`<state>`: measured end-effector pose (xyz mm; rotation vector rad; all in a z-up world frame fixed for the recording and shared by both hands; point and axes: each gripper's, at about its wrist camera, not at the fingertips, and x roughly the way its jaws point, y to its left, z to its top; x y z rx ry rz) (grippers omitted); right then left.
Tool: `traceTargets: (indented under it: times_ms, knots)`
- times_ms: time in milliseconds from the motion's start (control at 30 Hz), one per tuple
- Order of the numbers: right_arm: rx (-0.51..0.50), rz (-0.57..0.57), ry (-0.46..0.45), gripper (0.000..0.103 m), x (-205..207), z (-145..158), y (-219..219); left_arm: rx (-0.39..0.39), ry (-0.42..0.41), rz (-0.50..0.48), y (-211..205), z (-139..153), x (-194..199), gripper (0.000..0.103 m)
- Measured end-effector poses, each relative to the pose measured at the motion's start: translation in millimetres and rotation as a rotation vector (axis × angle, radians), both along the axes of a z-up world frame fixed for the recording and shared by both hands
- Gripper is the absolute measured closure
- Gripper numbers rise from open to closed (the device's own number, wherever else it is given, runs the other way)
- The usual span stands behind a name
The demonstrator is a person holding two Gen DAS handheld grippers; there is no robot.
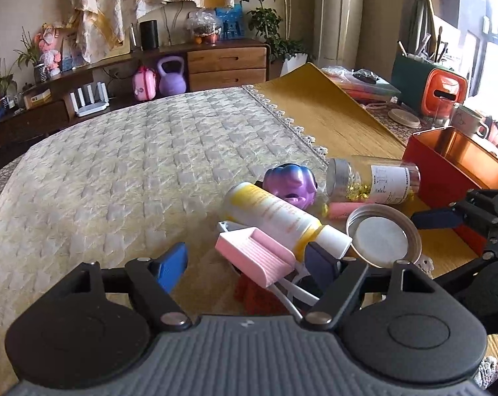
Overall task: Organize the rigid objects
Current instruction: 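Move left tool to the pink comb while right tool moves to the silver tin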
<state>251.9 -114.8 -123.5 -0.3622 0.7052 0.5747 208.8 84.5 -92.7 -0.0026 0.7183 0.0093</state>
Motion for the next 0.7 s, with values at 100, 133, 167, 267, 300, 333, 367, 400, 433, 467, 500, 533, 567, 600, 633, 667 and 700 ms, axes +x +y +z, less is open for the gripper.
traceTargets:
  times_ms: [100, 133, 167, 267, 300, 333, 367, 400, 433, 467, 500, 533, 567, 600, 633, 667, 700]
  knots:
    - [0.023, -0.005, 0.019, 0.018, 4.3, -4.0, -3.5, -0.028, -0.001, -0.016, 4.5, -0.9, 0.6, 0.037]
    - [0.030, -0.005, 0.021, 0.018, 4.7, -4.3, -4.3, -0.039, 0.004, -0.022, 6.3, -1.3, 1.0, 0.040]
    - [0.032, -0.002, 0.018, 0.018, 4.4, -4.5, -4.6, -0.052, 0.009, -0.025, 7.9, -1.8, 1.7, 0.045]
    - [0.035, 0.012, 0.009, 0.022, 3.0, -4.3, -4.6, -0.108, 0.017, -0.030, 13.5, -2.5, 2.1, 0.059]
    - [0.038, 0.018, 0.009, 0.025, 2.7, -4.2, -4.3, -0.117, 0.019, -0.029, 13.3, -2.4, 2.2, 0.064]
    - [0.038, 0.021, 0.007, 0.027, 2.0, -4.1, -4.1, -0.123, 0.019, -0.029, 13.4, -2.2, 2.1, 0.067]
    - [0.038, 0.024, 0.004, 0.028, 1.2, -4.0, -4.0, -0.125, 0.017, -0.027, 13.1, -1.8, 1.6, 0.071]
    - [0.035, 0.024, -0.002, 0.028, 0.1, -3.9, -3.5, -0.123, 0.017, -0.021, 13.1, -1.4, 1.5, 0.075]
    - [0.030, 0.023, -0.009, 0.028, -1.2, -3.8, -3.0, -0.121, 0.018, -0.012, 13.3, -1.2, 1.5, 0.079]
    - [0.025, 0.021, -0.018, 0.028, -2.6, -3.7, -2.6, -0.123, 0.020, -0.006, 14.2, -1.2, 1.5, 0.085]
    - [0.019, 0.021, -0.026, 0.029, -3.8, -3.5, -2.2, -0.129, 0.021, 0.001, 15.3, -0.7, 1.6, 0.089]
    - [0.014, 0.020, -0.036, 0.029, -5.5, -3.2, -2.1, -0.133, 0.021, 0.009, 16.2, 0.0, 1.5, 0.090]
    - [0.011, 0.017, -0.047, 0.029, -8.0, -2.9, -1.8, -0.131, 0.018, 0.014, 16.1, 0.7, 1.2, 0.092]
    - [0.009, 0.015, -0.056, 0.029, -9.4, -2.1, -2.1, -0.125, 0.015, 0.018, 15.9, 1.3, 0.9, 0.093]
    - [0.009, 0.013, -0.062, 0.029, -11.3, -1.3, -3.0, -0.118, 0.011, 0.021, 15.7, 1.8, 0.5, 0.093]
    - [0.010, 0.011, -0.067, 0.029, -12.3, -0.1, -3.9, -0.112, 0.006, 0.024, 14.9, 2.7, -0.2, 0.094]
    - [0.012, 0.006, -0.074, 0.029, -14.1, 1.3, -5.4, -0.107, -0.001, 0.027, 14.2, 4.0, -1.2, 0.094]
